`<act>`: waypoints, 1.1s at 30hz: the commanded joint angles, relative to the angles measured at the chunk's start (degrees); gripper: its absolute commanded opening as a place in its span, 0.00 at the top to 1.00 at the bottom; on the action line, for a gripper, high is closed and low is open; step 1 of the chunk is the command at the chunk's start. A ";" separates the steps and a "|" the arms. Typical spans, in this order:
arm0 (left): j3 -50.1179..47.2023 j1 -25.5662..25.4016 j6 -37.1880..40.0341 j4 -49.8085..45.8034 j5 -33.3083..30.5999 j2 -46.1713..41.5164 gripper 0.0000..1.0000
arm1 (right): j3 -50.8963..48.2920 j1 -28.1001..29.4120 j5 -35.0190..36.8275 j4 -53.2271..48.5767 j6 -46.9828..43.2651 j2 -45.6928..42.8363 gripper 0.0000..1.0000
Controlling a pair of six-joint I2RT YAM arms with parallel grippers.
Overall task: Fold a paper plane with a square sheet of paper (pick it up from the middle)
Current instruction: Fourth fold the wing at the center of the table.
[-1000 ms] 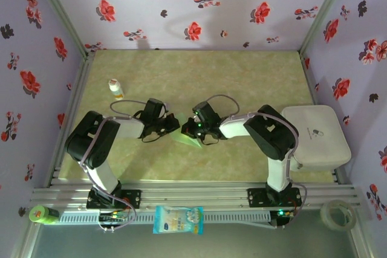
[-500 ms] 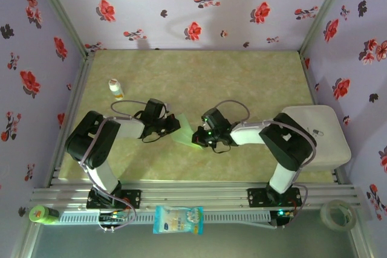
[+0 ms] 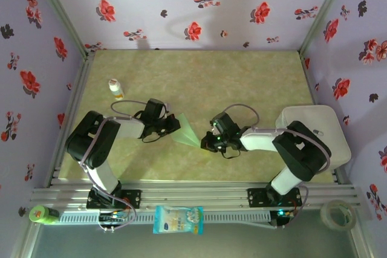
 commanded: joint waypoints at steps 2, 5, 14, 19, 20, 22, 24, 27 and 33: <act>-0.61 0.88 0.49 -2.70 -2.33 1.89 0.97 | -2.03 -0.60 0.88 -9.78 -2.87 -2.33 0.93; -0.66 0.86 0.48 -2.38 -1.89 1.89 0.97 | -1.62 -1.14 2.46 -12.02 -3.78 -5.77 0.93; -0.98 0.29 0.49 -2.20 0.83 1.05 0.97 | -1.76 -2.60 0.75 -7.67 0.24 -10.90 0.78; -1.63 0.33 -0.72 -1.88 0.49 0.96 0.97 | -0.94 -2.60 -3.98 -4.46 3.44 -6.75 0.72; -1.58 0.28 -0.86 -1.97 0.40 1.08 0.97 | -0.72 -2.52 -4.24 -4.01 3.63 -6.27 0.72; -1.54 0.29 -1.21 -1.89 0.24 1.45 0.97 | -0.98 -2.51 -4.54 -2.75 4.41 -5.51 0.72; -1.37 0.25 -1.33 -1.89 0.24 1.59 0.97 | -0.77 -2.51 -4.36 -3.24 4.48 -4.86 0.72; -1.22 0.38 -1.36 -2.50 -0.07 1.55 0.97 | -0.80 -2.51 -4.72 -2.43 4.60 -3.97 0.72; -0.75 0.44 -1.39 -3.10 -0.13 1.98 0.97 | -0.40 -2.51 -5.41 -0.39 5.44 -1.86 0.73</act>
